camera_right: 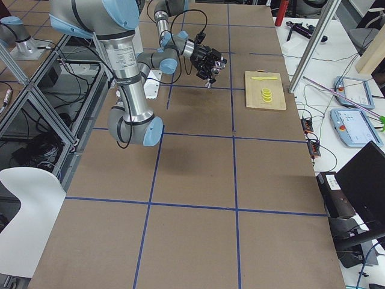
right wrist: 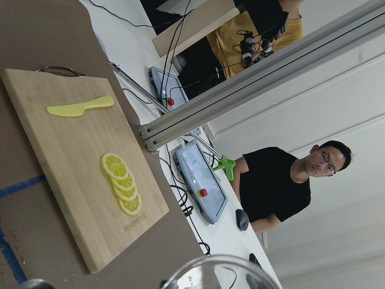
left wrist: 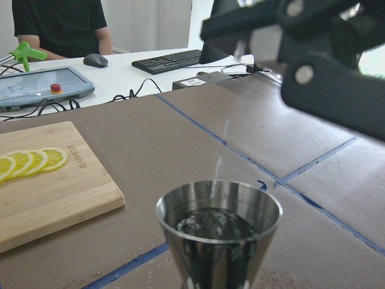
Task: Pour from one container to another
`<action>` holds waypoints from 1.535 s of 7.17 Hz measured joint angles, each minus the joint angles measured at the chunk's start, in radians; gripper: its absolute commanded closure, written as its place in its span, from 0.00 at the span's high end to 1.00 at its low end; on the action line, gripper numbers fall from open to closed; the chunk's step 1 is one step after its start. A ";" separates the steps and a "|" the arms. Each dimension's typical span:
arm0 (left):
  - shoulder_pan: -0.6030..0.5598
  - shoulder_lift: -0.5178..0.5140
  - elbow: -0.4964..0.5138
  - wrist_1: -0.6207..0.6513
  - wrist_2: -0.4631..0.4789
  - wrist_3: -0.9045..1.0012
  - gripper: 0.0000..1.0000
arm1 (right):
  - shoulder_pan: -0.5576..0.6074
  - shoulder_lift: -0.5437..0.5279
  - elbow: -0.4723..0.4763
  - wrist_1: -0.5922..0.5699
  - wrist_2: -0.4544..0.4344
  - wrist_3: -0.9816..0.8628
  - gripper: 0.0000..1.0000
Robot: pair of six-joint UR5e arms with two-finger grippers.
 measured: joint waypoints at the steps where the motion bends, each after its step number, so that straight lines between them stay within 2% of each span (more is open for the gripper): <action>1: 0.000 0.000 0.000 -0.004 0.000 -0.001 0.00 | 0.002 -0.002 0.000 0.033 0.008 0.023 0.00; 5: -0.004 0.028 -0.021 -0.025 0.001 -0.006 0.00 | 0.014 -0.006 0.006 0.065 0.033 0.318 0.00; 9: -0.020 0.116 -0.118 -0.045 0.003 -0.014 0.00 | 0.044 -0.022 0.021 0.066 0.060 0.599 0.00; 11: -0.044 0.183 -0.171 -0.045 0.012 -0.050 0.00 | 0.081 -0.072 0.037 0.066 0.124 0.763 0.00</action>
